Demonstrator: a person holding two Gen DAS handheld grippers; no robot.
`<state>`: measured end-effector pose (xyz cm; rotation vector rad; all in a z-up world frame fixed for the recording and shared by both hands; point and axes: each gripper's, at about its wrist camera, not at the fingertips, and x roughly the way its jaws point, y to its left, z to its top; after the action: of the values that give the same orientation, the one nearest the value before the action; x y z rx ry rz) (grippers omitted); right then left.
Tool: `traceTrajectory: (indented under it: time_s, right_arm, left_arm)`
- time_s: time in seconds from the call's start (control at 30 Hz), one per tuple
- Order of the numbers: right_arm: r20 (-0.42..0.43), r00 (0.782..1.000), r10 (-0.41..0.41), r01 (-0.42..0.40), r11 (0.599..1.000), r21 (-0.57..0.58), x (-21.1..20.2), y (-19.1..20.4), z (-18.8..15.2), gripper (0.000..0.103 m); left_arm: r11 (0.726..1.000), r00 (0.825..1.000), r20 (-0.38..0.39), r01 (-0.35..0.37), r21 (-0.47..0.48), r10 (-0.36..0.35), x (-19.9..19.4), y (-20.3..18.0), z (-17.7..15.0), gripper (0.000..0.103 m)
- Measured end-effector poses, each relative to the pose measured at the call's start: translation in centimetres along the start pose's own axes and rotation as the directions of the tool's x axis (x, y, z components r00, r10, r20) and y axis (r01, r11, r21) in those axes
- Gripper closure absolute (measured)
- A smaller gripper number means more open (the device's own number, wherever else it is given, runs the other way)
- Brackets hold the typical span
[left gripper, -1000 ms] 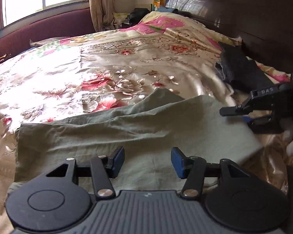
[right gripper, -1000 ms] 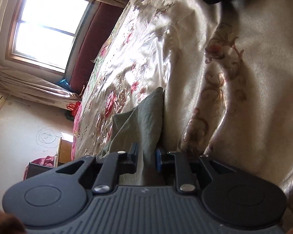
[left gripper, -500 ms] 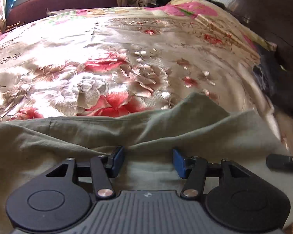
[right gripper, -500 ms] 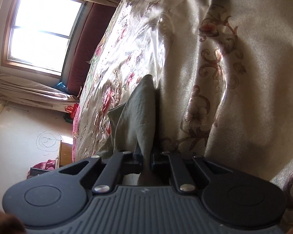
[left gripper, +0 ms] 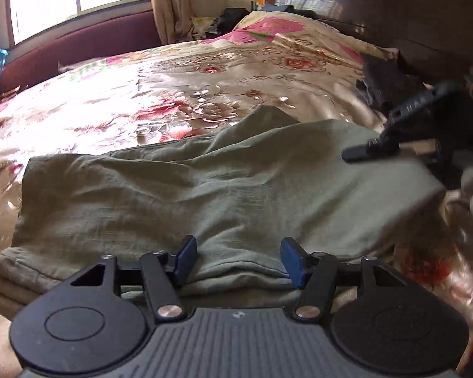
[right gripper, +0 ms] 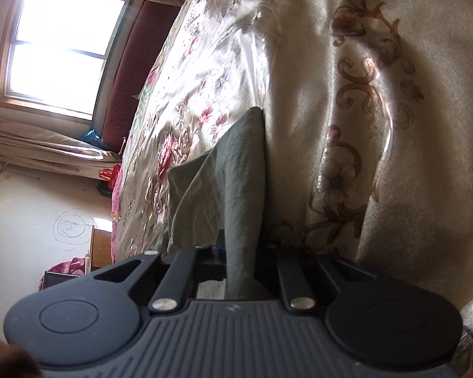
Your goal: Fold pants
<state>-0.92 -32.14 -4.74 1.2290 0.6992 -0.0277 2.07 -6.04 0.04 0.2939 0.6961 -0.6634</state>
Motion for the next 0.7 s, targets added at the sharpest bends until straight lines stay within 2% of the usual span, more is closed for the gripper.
traceTrajectory:
  time_s: [0.03,0.1,0.2,0.37,0.53,0.7]
  right_arm:
    - [0.012,1.000,0.011,-0.011,1.000,0.004,-0.5,0.6,-0.1,0.097]
    - [0.024,0.999,0.040,-0.040,0.999,-0.023,-1.3,2.7,-0.3,0.097]
    - [0.013,1.000,0.028,-0.026,0.984,-0.178,-1.1,8.0,-1.0,0.097]
    - [-0.048,0.999,-0.019,-0.002,0.921,-0.390,2.6,16.4,-3.7,0.097]
    - [-0.128,0.988,-0.087,0.005,0.845,-0.534,8.6,22.0,-7.8,0.097]
    - [-0.173,0.969,-0.178,0.019,0.748,-0.663,13.9,25.4,-12.9,0.092]
  left_arm:
    - [1.000,1.000,0.004,-0.001,0.026,0.001,-0.1,-0.3,0.0,0.031]
    - [1.000,1.000,0.002,0.016,0.006,-0.016,-0.2,0.0,0.0,0.031]
    - [0.996,0.998,0.003,0.063,-0.056,-0.063,-0.4,1.2,-0.1,0.030]
    - [0.985,0.993,0.011,0.117,-0.125,-0.116,-1.4,3.4,-0.2,0.030]
    - [0.942,0.985,0.005,0.169,-0.290,-0.175,-3.1,7.6,-0.4,0.030]
    - [0.893,0.977,0.019,0.201,-0.403,-0.212,-4.5,11.4,-2.8,0.029]
